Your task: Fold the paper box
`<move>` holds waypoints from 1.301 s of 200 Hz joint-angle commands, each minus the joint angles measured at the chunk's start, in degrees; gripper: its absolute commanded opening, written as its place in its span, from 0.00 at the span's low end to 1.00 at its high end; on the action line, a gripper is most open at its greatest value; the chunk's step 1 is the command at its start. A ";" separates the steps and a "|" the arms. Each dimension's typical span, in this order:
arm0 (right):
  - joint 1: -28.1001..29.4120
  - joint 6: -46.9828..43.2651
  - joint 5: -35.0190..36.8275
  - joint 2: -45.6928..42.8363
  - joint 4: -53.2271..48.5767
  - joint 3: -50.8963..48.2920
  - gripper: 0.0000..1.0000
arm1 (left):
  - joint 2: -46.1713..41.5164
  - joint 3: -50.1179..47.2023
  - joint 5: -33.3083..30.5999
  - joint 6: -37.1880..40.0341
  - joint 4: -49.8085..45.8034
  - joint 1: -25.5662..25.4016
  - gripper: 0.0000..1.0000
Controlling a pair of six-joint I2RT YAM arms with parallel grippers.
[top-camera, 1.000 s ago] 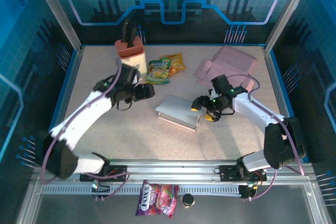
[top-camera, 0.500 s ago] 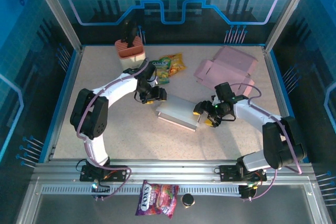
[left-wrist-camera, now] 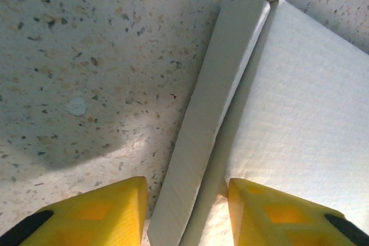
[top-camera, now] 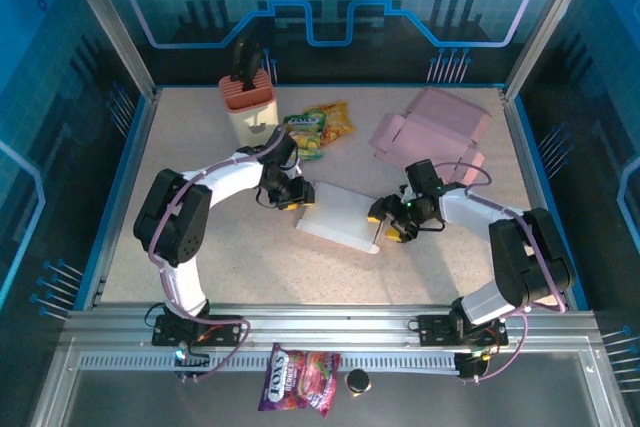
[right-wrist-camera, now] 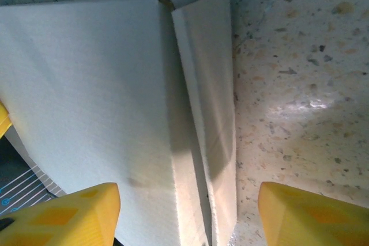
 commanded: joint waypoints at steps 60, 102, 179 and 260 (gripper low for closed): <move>-1.02 -2.51 -0.48 2.40 0.27 -1.49 0.58 | -2.39 -3.96 0.04 -2.30 1.57 -2.00 0.36; -1.04 -4.00 0.05 3.40 -0.50 -1.48 0.50 | -3.53 -6.24 -0.65 -2.92 2.77 -2.55 0.36; -1.00 -5.72 0.69 4.54 -1.69 -0.51 0.36 | -4.28 -7.71 -0.38 -3.67 3.72 -3.17 0.36; -1.04 -6.89 1.39 3.77 -3.37 0.14 0.25 | -4.90 -8.97 0.74 -4.86 5.54 -3.34 0.32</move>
